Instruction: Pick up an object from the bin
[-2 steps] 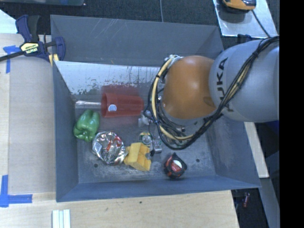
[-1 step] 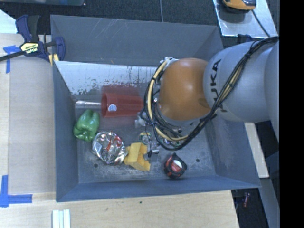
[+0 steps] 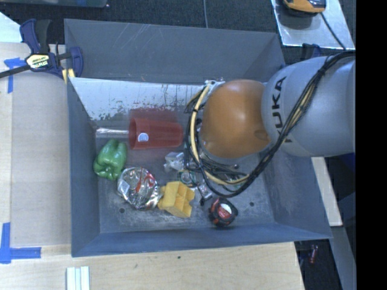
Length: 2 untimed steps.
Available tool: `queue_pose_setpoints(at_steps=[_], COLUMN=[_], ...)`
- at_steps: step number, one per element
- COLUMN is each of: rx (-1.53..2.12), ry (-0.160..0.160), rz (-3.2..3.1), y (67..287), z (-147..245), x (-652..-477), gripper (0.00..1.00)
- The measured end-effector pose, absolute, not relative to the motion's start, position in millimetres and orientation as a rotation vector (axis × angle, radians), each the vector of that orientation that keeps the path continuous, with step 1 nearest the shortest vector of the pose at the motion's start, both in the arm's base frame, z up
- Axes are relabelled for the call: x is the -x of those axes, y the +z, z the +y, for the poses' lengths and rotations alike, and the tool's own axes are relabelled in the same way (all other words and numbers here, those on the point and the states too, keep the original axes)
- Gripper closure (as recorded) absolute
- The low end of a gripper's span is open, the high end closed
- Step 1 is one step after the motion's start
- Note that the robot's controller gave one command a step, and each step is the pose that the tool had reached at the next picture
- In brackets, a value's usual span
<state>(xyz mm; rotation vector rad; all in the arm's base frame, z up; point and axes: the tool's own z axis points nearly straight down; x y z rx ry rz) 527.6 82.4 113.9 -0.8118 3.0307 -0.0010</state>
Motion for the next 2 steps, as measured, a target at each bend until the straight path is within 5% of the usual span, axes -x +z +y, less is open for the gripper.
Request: queue_pose_setpoints(at_steps=[1,2], rx=[1.010,1.422], ry=[-0.004,-0.007], rz=[2.959,2.781], y=[70.4,71.7], z=[69.0,106.6], x=[-528.1,-516.0], gripper=[0.00,1.00])
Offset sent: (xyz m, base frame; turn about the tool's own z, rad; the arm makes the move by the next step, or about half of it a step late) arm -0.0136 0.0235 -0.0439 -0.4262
